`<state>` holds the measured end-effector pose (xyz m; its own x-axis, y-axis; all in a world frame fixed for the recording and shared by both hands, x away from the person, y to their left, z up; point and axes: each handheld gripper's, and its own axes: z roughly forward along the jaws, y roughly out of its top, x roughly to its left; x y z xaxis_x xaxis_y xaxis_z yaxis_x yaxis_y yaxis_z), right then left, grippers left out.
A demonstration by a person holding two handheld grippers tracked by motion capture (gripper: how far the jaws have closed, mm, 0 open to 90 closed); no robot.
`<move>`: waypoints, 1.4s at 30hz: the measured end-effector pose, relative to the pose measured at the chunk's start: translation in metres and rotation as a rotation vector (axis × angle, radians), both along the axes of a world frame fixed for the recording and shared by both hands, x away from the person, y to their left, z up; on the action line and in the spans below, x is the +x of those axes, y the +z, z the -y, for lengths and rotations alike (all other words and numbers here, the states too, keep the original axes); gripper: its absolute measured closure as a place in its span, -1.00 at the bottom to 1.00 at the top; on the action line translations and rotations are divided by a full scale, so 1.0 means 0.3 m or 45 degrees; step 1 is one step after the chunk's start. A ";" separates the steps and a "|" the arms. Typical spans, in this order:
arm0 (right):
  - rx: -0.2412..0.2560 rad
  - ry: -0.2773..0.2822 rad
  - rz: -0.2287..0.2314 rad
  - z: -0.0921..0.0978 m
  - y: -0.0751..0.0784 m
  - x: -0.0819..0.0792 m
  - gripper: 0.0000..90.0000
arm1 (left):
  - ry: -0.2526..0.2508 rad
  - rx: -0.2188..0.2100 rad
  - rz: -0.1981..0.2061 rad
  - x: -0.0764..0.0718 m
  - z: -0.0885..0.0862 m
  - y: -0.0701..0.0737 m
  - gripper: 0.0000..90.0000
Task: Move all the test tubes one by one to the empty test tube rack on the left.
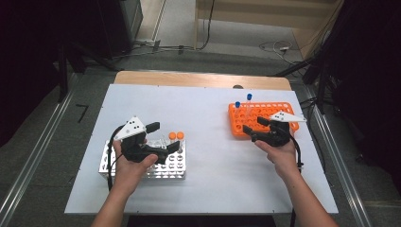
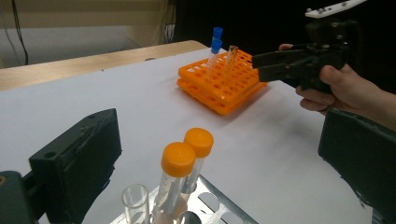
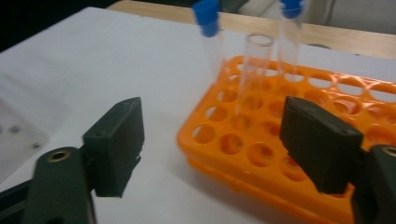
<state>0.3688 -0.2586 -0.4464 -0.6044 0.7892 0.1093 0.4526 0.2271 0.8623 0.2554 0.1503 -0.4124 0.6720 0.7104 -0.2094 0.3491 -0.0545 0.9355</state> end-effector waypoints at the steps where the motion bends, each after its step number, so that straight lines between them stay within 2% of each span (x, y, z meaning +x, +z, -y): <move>1: -0.009 -0.021 0.000 0.001 -0.002 0.013 -0.38 | -0.002 0.002 0.000 -0.001 0.003 0.000 -1.00; 5: -0.024 -0.101 -0.017 0.005 -0.015 0.059 -0.18 | -0.009 0.008 -0.001 -0.002 0.009 0.001 -1.00; 7: -0.008 -0.132 -0.029 0.012 -0.022 0.080 -0.08 | -0.011 0.010 0.000 -0.002 0.008 0.002 -1.00; 9: 0.019 -0.128 -0.046 0.017 -0.030 0.100 0.02 | -0.008 0.012 0.003 -0.002 0.008 0.003 -1.00; 17: 0.012 -0.062 -0.068 -0.020 -0.063 0.126 0.26 | -0.012 0.011 0.002 -0.003 0.013 0.003 -1.00; 24: -0.013 -0.083 -0.078 -0.055 -0.088 0.132 0.42 | -0.021 0.018 -0.001 -0.003 0.021 0.002 -1.00; 28: -0.021 -0.111 -0.066 -0.059 -0.092 0.132 0.63 | -0.022 0.018 -0.005 -0.003 0.022 0.002 -1.00; 30: -0.036 -0.112 -0.052 -0.062 -0.089 0.128 0.64 | -0.023 0.021 -0.004 -0.004 0.024 0.002 -1.00; 35: -0.022 -0.101 -0.012 -0.056 -0.069 0.117 0.64 | -0.029 0.021 -0.006 -0.005 0.028 0.004 -1.00; 42: 0.029 -0.103 0.047 -0.027 -0.015 0.087 0.64 | -0.041 0.027 -0.002 -0.007 0.040 0.007 -1.00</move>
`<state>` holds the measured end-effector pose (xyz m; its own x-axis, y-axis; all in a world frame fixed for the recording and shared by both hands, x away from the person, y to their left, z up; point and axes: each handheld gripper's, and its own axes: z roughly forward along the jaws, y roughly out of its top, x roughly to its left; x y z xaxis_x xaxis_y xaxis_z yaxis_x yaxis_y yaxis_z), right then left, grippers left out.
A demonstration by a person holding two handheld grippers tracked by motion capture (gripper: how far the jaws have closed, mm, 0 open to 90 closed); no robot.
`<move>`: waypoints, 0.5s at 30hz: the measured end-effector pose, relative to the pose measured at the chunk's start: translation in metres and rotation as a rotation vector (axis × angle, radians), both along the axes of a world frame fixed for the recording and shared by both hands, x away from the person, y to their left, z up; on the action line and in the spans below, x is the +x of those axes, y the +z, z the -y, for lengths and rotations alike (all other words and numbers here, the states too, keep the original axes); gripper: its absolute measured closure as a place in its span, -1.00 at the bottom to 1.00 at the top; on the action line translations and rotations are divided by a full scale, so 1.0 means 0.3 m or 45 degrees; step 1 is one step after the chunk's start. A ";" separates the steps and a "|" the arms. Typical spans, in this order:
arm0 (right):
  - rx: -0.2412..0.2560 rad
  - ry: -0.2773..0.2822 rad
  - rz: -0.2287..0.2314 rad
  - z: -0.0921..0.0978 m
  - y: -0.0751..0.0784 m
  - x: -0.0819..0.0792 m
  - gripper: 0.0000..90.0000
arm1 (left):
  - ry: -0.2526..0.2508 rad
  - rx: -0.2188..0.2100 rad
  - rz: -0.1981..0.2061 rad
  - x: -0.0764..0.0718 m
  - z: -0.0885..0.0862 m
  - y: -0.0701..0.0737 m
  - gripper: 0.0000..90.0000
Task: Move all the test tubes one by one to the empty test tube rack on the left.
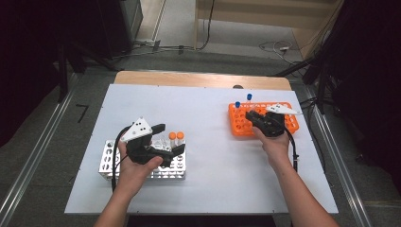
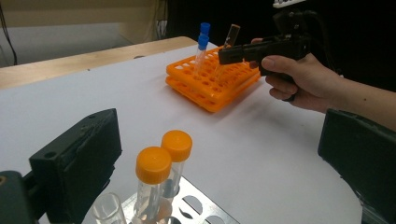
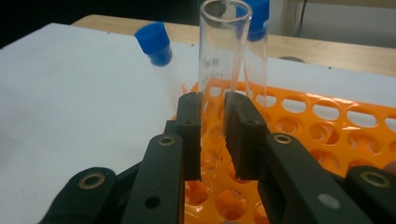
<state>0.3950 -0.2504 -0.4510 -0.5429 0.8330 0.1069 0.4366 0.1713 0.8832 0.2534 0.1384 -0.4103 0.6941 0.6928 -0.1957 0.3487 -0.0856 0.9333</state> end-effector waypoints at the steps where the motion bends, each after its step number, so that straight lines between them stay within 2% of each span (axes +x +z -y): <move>1: 0.005 0.003 0.006 0.004 0.007 -0.006 0.64 | 0.002 0.000 -0.002 0.000 0.001 0.000 -1.00; 8: 0.009 0.083 0.042 0.005 0.051 -0.063 0.64 | -0.003 0.000 0.002 -0.002 0.005 0.002 -1.00; 15: 0.027 0.154 0.040 -0.012 0.072 -0.124 0.64 | -0.007 -0.001 0.001 -0.004 0.010 0.002 -1.00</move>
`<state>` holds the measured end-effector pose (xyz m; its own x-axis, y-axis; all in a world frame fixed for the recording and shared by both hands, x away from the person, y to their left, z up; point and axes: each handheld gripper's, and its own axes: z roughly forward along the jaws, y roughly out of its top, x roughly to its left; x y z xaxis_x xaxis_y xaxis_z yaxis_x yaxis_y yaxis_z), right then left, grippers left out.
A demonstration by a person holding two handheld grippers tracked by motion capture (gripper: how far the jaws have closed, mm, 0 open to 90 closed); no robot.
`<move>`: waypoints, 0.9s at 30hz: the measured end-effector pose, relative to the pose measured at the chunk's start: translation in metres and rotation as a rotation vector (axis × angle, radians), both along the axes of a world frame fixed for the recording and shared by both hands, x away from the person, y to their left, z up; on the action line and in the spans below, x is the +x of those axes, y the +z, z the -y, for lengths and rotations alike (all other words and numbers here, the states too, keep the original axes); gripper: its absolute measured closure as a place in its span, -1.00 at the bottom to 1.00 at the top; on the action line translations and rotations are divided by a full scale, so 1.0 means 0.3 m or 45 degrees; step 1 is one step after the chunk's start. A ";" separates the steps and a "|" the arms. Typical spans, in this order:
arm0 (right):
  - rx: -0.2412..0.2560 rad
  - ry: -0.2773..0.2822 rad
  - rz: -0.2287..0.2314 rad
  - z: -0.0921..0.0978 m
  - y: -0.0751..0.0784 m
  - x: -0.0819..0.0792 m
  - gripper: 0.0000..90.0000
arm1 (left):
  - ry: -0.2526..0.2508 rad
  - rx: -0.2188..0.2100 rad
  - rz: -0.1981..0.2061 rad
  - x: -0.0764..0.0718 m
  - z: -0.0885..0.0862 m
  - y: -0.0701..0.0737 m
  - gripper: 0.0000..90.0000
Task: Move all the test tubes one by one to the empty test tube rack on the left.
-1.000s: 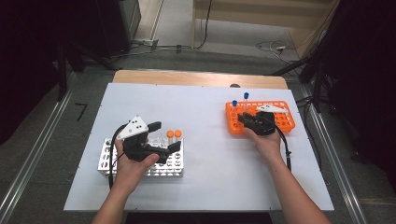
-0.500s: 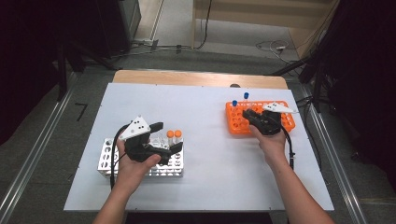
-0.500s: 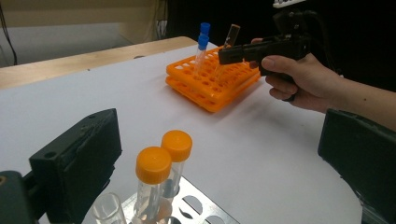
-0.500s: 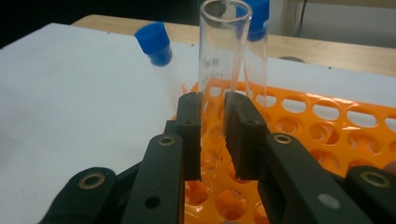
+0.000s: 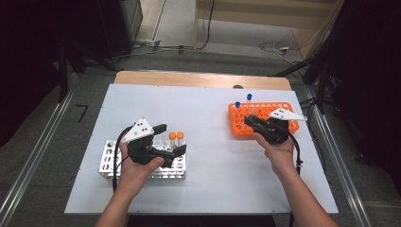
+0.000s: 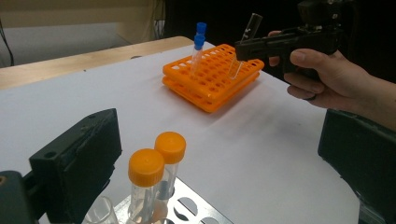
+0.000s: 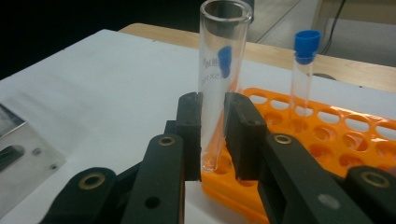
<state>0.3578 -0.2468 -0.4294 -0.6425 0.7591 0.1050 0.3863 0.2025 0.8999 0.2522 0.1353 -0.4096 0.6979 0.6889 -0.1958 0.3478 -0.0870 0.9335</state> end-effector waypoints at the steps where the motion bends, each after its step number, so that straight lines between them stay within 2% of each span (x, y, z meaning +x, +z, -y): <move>1: 0.003 0.011 0.001 -0.003 0.001 -0.009 0.64 | -0.003 0.000 0.001 0.000 0.000 0.001 -1.00; 9: 0.007 0.109 0.006 -0.033 0.008 -0.095 0.64 | -0.025 0.002 0.002 -0.005 0.020 0.003 -1.00; 20: 0.000 0.262 0.007 -0.089 0.021 -0.214 0.64 | -0.095 0.015 0.001 -0.013 0.075 -0.001 -0.94; 25: -0.020 0.326 0.010 -0.128 0.023 -0.255 0.64 | -0.143 0.013 0.005 -0.022 0.105 0.000 -0.85; 27: -0.027 0.349 0.009 -0.143 0.020 -0.266 0.64 | -0.161 0.011 0.012 -0.027 0.117 0.001 -0.75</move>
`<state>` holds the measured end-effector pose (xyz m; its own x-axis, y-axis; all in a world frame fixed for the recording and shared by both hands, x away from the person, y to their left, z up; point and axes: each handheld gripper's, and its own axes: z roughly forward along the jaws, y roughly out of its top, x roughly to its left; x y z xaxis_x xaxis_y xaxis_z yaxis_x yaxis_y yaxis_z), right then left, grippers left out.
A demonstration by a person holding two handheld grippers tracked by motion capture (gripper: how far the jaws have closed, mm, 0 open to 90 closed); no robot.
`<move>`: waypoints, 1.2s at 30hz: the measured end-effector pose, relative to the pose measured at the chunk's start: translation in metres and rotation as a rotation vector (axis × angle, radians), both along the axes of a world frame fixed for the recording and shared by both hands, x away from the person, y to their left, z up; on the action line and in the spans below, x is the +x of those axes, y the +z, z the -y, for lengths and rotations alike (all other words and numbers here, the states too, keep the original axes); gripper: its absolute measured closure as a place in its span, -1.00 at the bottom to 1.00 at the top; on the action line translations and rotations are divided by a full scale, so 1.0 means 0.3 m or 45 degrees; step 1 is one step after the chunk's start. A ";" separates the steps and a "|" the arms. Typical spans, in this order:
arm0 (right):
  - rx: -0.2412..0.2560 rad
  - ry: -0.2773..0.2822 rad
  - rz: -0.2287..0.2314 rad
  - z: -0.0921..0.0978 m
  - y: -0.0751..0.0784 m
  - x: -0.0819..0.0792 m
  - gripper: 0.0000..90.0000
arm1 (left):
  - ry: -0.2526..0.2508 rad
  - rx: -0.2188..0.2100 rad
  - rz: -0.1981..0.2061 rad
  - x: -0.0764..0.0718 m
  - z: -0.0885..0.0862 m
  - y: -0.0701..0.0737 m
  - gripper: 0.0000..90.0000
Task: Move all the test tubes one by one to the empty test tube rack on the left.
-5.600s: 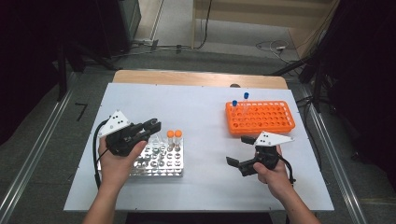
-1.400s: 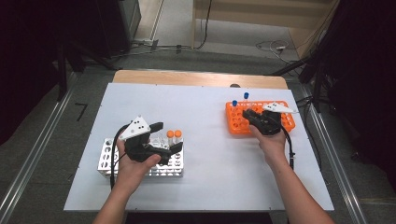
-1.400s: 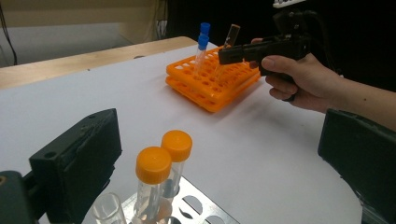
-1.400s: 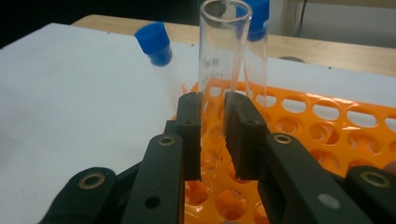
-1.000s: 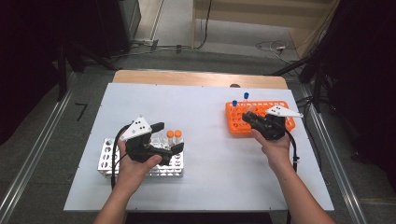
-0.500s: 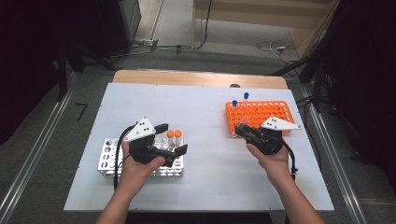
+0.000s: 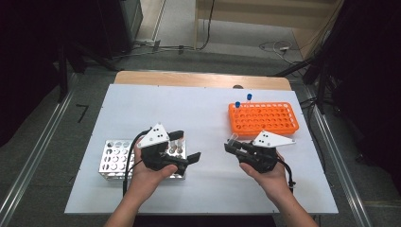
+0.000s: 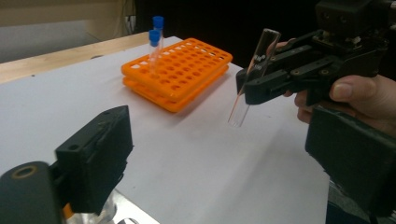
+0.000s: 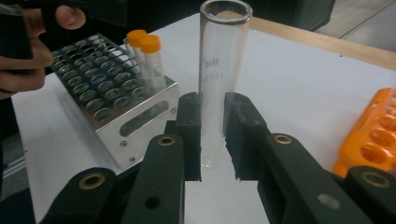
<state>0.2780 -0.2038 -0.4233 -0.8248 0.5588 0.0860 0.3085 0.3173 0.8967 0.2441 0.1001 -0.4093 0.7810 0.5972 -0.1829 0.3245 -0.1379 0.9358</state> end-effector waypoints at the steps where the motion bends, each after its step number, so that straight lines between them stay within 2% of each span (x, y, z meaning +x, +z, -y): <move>1: -0.005 0.007 -0.003 -0.008 -0.003 -0.006 0.64 | -0.011 -0.007 0.002 -0.002 0.006 0.001 -0.71; 17: -0.054 0.151 -0.001 -0.112 -0.014 -0.074 0.64 | -0.118 0.010 0.007 -0.024 0.089 0.001 0.10; 22: -0.066 0.185 -0.010 -0.140 -0.021 -0.091 0.64 | -0.142 0.006 0.005 -0.027 0.103 -0.001 0.25; 29: -0.072 0.224 -0.017 -0.168 -0.025 -0.111 0.64 | -0.181 0.027 0.001 -0.030 0.118 -0.006 0.50; 32: -0.071 0.226 -0.021 -0.169 -0.027 -0.112 0.64 | -0.181 0.043 0.012 -0.033 0.121 -0.007 0.61; 36: -0.067 0.225 -0.029 -0.169 -0.029 -0.112 0.64 | -0.177 0.062 0.034 -0.036 0.119 -0.007 0.64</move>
<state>0.2445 -0.1531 -0.4320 -0.9089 0.4093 0.0805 0.2640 0.4149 0.8707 0.2334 0.0644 -0.4115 0.8611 0.4904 -0.1341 0.2740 -0.2254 0.9350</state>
